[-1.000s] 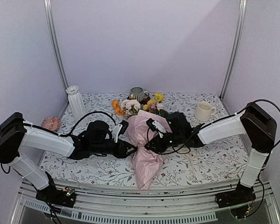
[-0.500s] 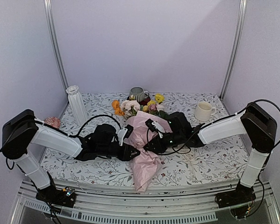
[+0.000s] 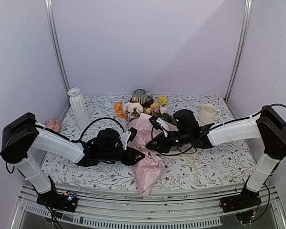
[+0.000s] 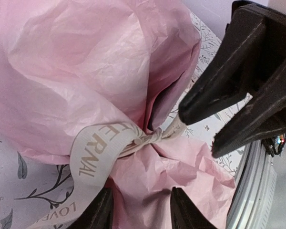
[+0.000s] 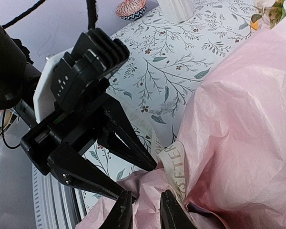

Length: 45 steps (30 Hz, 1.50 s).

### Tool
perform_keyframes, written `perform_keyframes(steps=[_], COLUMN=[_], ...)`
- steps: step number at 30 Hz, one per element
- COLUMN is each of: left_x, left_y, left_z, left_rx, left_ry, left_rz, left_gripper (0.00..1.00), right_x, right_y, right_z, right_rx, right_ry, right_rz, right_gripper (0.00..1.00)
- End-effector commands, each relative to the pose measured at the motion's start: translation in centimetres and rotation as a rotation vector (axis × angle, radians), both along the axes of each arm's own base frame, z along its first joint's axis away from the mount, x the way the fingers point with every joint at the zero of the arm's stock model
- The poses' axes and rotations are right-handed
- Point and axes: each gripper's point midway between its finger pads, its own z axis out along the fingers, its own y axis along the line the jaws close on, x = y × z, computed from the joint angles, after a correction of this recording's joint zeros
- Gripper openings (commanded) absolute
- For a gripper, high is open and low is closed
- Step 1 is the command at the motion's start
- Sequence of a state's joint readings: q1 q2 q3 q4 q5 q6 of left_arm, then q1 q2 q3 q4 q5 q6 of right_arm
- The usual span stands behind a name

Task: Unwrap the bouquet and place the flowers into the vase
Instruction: Untie the half-tied ribbon from the folded wrapping paper.

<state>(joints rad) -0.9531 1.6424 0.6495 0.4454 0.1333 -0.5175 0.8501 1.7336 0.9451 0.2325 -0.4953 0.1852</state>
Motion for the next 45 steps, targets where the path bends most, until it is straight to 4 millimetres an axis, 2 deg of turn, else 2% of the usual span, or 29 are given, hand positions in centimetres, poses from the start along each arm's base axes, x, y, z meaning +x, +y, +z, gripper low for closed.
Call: perform_keyframes(steps=[1, 6, 12, 18, 22, 26, 30, 33, 38, 45], left_x=[-0.4, -0.4, -0.4, -0.5, -0.2, -0.1, -0.2, -0.2, -0.4, -0.6], left_y=[0.1, 0.4, 0.3, 0.2, 0.9, 2.1, 2.8, 3.0, 3.2, 2.3], left_z=[1.3, 2.3, 2.6, 2.3, 1.9, 2.8, 4.5, 5.1, 5.0, 4.2], left_rx=[-0.033, -0.053, -0.062, -0.052, -0.028, -0.052, -0.085, -0.084, -0.087, -0.079], left_ry=[-0.044, -0.068, -0.082, -0.091, -0.093, -0.119, -0.157, -0.168, -0.158, -0.107], left_rz=[0.018, 0.023, 0.020, 0.006, 0.040, 0.083, 0.099, 0.100, 0.104, 0.080], left_gripper=[0.44, 0.45, 0.46, 0.48, 0.48, 0.48, 0.48, 0.48, 0.47, 0.46], right_x=[-0.1, 0.8, 0.9, 1.1, 0.9, 0.9, 1.0, 1.1, 0.5, 0.3], right_y=[-0.4, -1.5, -2.1, -2.0, -1.3, -0.9, -1.7, -2.0, -1.7, -1.3], right_z=[1.8, 2.1, 2.1, 0.0, -0.6, 0.5, 2.0, 2.1, 1.2, -0.8], right_rx=[0.022, 0.000, -0.014, -0.054, -0.062, -0.057, -0.031, -0.020, -0.029, -0.071], right_ry=[-0.053, -0.104, -0.126, -0.098, -0.099, -0.125, -0.168, -0.171, -0.153, -0.153], right_rz=[-0.010, -0.082, -0.106, -0.118, -0.113, -0.128, -0.176, -0.193, -0.157, -0.119], right_gripper=[0.22, 0.22, 0.23, 0.27, 0.28, 0.28, 0.28, 0.28, 0.28, 0.27])
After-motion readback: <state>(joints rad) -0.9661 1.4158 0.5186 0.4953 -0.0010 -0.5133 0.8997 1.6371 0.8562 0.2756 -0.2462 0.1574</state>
